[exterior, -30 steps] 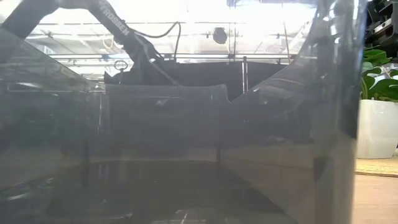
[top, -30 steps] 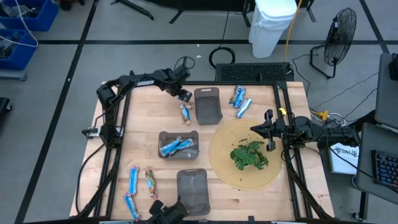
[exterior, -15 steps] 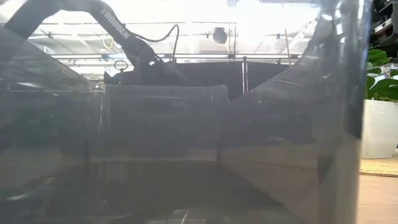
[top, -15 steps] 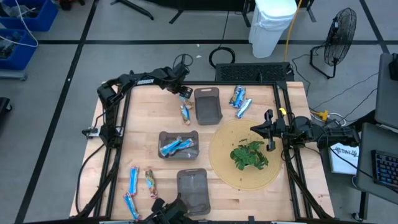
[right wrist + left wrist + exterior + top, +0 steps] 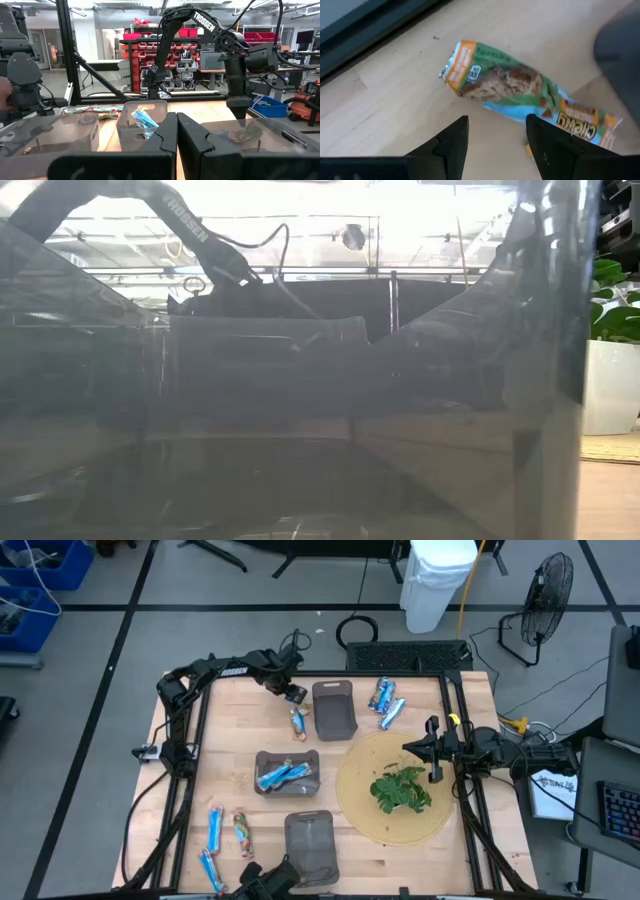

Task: Pick and place Granola Bars by type
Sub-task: Put the yellow granola bar into the middle black bin

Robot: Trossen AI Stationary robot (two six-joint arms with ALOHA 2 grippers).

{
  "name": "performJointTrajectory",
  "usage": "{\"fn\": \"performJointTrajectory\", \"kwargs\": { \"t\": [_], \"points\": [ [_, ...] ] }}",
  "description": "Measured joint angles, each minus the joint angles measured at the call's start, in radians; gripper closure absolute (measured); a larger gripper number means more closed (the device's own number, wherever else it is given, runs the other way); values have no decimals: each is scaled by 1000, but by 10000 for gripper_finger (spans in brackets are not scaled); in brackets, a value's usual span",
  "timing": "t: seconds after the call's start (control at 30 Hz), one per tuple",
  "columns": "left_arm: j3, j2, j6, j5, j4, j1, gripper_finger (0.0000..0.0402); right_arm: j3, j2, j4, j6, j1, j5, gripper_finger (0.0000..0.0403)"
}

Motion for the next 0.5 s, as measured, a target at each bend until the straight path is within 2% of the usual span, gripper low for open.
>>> {"fn": "performJointTrajectory", "kwargs": {
  "t": [0.1,0.33,0.4,0.5],
  "points": [
    [0,0,13,9,-8,0,202,0,0,0,0,0,0,403],
    [0,0,143,161,-41,-36,202,0,0,0,0,0,0,403],
    [0,0,229,138,-68,-61,206,0,0,0,0,0,0,403],
    [0,0,335,47,-84,-103,239,0,0,0,0,0,0,403]
  ]
}}
